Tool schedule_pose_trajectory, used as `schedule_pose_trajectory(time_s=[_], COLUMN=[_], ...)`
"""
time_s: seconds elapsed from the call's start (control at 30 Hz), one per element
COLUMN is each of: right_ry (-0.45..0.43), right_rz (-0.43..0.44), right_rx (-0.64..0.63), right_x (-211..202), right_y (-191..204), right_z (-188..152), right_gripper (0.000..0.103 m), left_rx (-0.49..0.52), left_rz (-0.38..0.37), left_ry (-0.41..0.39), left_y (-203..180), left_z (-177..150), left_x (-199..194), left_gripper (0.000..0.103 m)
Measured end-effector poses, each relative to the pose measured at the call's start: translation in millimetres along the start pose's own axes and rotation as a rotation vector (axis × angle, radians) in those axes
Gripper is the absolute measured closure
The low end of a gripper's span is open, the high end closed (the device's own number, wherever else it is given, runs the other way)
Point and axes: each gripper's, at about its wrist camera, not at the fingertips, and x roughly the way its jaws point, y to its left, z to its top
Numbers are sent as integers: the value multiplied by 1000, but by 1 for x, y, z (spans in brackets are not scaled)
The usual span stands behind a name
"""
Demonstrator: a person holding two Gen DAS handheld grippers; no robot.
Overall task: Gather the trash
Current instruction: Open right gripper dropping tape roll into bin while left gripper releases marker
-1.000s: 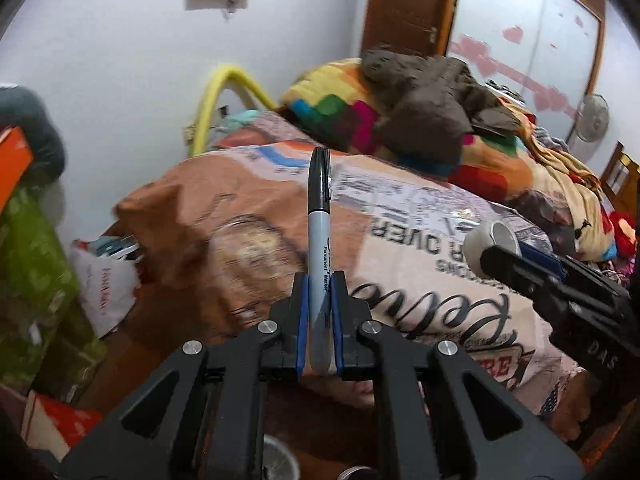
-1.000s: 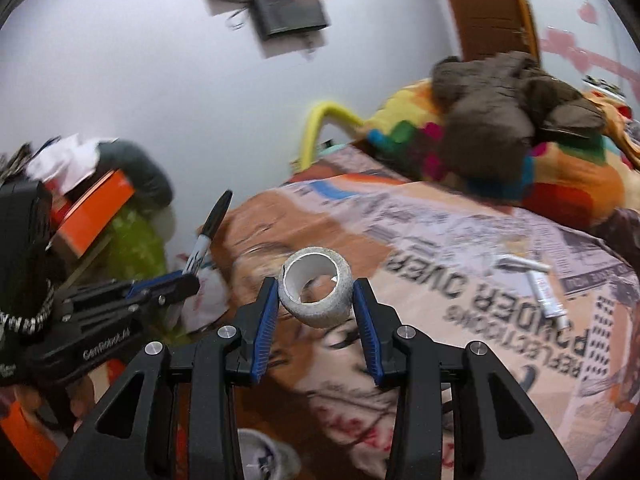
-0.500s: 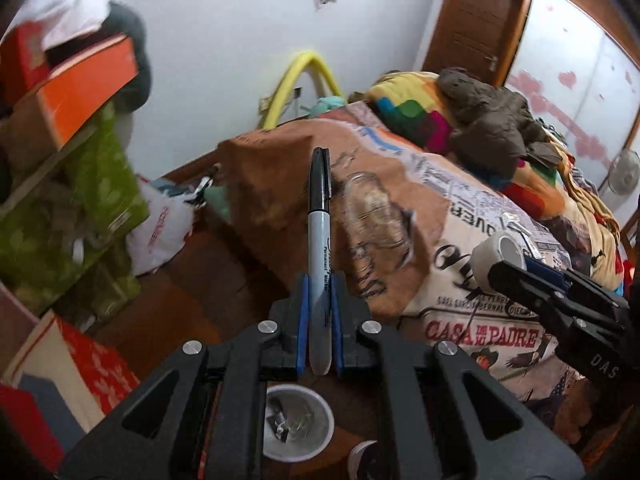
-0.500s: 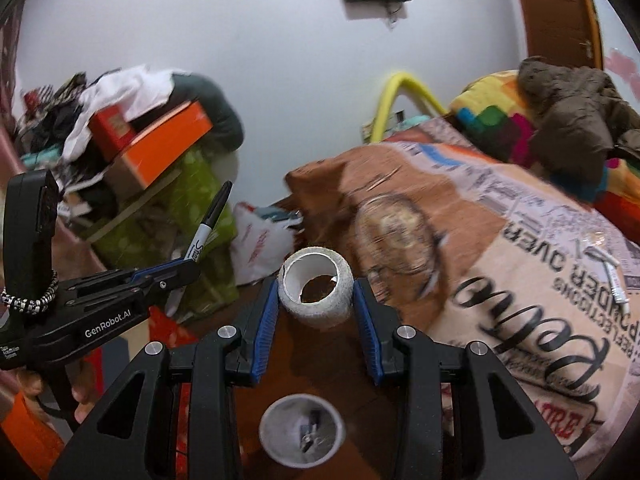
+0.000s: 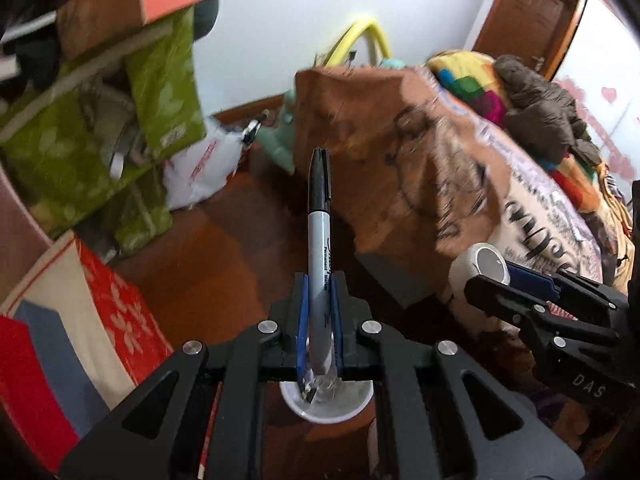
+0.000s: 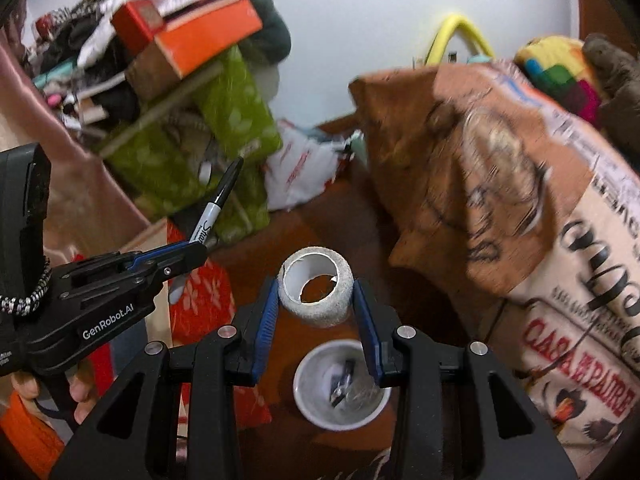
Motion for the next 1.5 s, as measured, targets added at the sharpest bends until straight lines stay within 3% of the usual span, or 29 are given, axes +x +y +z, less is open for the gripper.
schedule_pose_trajectory(time_s=[0.3, 0.47, 0.63, 0.83, 0.93, 1.13, 1.5], right_ry=[191, 322, 405, 419, 432, 433, 368], right_rz=[2, -59, -17, 84, 78, 112, 93], right_rx=[61, 77, 124, 144, 153, 211, 197], right_x=[61, 95, 113, 116, 120, 120, 110], right_y=[-15, -29, -39, -40, -42, -53, -51], right_z=[-30, -50, -68, -69, -73, -74, -70], right_gripper=[68, 68, 68, 67, 66, 52, 52], left_rx=[-65, -81, -92, -109, -112, -105, -119], left_rz=[-13, -22, -25, -26, -22, -25, -27], left_ry=[143, 219, 299, 369, 387, 418, 435], left_y=[16, 15, 14, 11, 9, 4, -2], left_z=[-39, -58, -80, -99, -103, -108, -106], left_x=[48, 73, 96, 113, 119, 128, 136], left_gripper=[93, 93, 93, 93, 93, 93, 93])
